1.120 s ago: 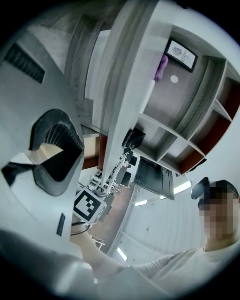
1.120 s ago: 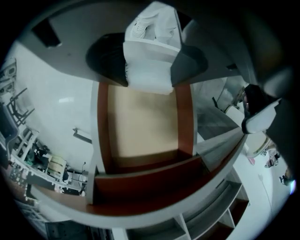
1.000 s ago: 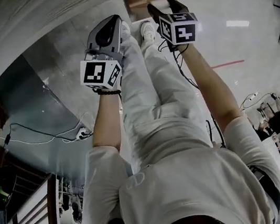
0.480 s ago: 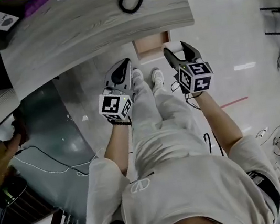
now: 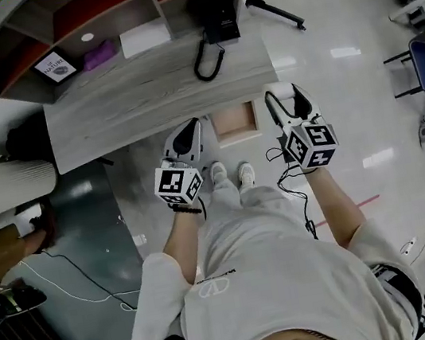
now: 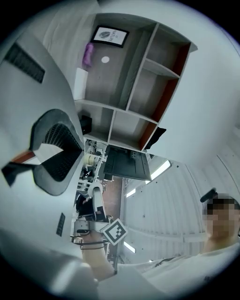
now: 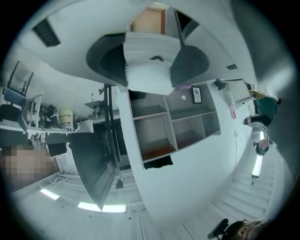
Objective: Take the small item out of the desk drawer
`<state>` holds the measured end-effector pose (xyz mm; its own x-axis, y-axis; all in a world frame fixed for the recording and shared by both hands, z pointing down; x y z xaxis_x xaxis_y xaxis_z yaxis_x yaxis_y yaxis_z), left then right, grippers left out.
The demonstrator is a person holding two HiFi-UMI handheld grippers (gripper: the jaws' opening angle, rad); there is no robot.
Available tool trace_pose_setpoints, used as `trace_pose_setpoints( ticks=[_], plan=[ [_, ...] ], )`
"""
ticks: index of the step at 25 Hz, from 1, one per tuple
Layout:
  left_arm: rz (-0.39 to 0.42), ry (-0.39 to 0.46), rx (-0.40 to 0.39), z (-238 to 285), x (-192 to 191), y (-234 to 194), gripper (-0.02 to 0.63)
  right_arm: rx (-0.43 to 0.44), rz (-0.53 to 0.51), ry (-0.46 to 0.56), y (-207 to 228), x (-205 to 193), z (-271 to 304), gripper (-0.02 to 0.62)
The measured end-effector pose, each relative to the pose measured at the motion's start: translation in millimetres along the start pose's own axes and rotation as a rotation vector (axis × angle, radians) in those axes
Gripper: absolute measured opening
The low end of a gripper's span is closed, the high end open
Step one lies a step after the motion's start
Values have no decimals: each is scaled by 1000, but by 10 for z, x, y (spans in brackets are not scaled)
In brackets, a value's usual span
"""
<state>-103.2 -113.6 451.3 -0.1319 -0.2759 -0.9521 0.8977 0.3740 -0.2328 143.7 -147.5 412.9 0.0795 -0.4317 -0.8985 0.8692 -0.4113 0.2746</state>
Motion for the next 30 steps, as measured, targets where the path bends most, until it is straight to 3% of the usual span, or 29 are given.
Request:
trace_pose_setpoints(
  ticks=[8, 15, 21, 30],
  plan=[
    [123, 114, 35, -176, 807, 14, 0, -22, -81, 188, -29, 913, -518, 279],
    [184, 207, 55, -415, 1439, -6, 0, -40, -162, 325, -126, 1503, -962, 279],
    [216, 279, 76, -615, 1818, 1, 0, -53, -199, 409, -160, 1754, -1202, 279],
    [242, 329, 75, -805, 2015, 152, 0, -63, -219, 457, -140, 1883, -1310, 279]
  ],
)
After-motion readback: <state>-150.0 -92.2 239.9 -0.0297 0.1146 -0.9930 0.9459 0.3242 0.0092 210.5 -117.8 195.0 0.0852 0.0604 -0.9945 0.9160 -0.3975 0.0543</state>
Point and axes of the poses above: the fingertips, and each gripper's own axes: z forward along the fingers, y to its right, x out of its top, the point moved 4 cm from there along -z, backward along the fingers, and after that the axes turned 10 degrees about x, right-handed, at the moved point
